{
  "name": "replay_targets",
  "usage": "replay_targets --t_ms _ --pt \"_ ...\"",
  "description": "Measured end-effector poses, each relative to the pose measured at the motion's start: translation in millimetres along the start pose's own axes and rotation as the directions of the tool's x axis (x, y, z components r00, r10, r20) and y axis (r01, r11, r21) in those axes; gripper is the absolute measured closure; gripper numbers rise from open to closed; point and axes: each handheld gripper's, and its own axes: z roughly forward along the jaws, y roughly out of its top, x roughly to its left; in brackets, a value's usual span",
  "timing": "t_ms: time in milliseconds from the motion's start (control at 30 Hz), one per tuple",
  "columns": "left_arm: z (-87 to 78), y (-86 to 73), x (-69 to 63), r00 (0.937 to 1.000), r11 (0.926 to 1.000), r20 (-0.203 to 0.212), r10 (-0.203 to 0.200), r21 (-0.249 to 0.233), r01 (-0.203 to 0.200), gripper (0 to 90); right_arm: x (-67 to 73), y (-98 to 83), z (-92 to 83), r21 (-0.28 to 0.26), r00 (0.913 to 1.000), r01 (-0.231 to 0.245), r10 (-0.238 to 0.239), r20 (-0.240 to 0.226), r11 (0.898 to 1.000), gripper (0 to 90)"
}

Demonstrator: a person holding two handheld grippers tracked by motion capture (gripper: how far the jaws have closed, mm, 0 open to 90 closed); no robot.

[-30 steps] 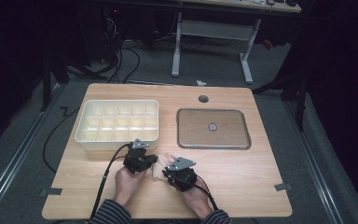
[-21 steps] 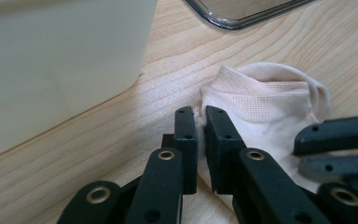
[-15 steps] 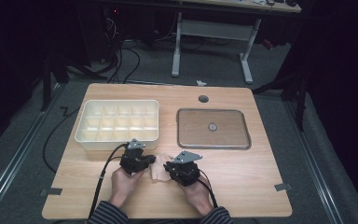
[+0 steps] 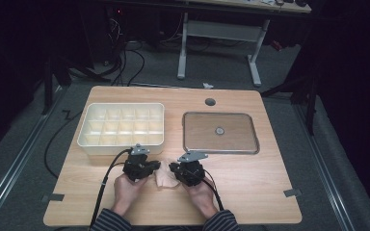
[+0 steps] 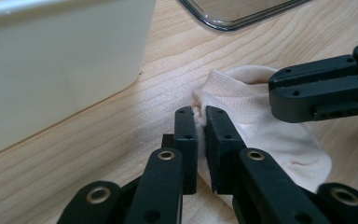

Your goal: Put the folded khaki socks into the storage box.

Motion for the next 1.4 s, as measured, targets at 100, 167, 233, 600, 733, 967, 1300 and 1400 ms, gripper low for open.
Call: replay_targets --t_ms 100,167,233,600,733,967,1300,1400 --pt "-0.2 -1.2 0.2 1.0000 1.0000 0.002 -0.005 -0.001 0.005 84.1 -0.5 0.1 2.0 0.006 1.0000 -0.004 0.004 0.001 1.000 84.7" --pt "-0.4 -1.7 0.3 1.0000 1.0000 0.002 -0.003 0.000 0.003 84.0 -1.0 0.0 3.7 0.007 1.0000 -0.005 0.005 0.001 1.000 84.7" --pt "-0.9 -2.1 0.4 1.0000 1.0000 0.003 -0.001 0.001 0.001 84.0 -0.7 0.1 4.7 0.011 0.9999 -0.011 0.011 0.002 1.000 84.7" --pt "-4.6 -2.1 0.7 1.0000 1.0000 0.009 0.000 -0.005 0.000 84.1 -1.5 5.2 15.2 0.042 0.9995 0.015 -0.017 0.028 0.999 84.7" --pt "-5.7 -2.0 1.7 0.9999 0.9999 0.016 -0.002 -0.011 0.002 84.0 -3.5 4.4 16.9 0.055 0.9995 0.006 -0.007 0.029 0.998 84.7" --pt "-8.3 -1.4 1.6 0.9995 0.9998 0.032 -0.005 -0.020 0.005 83.8 -4.3 3.2 19.9 0.068 0.9994 0.008 -0.011 0.033 0.998 84.7" --pt "-13.7 2.1 -2.0 0.9982 0.9990 0.060 0.008 -0.043 -0.006 84.1 -5.4 3.0 21.9 0.070 0.9994 0.009 -0.011 0.033 0.998 84.6" --pt "-15.8 3.6 -3.0 0.9967 0.9982 0.081 0.007 -0.060 -0.002 84.3 -4.9 3.3 22.5 0.069 0.9994 0.017 -0.019 0.029 0.997 84.7"
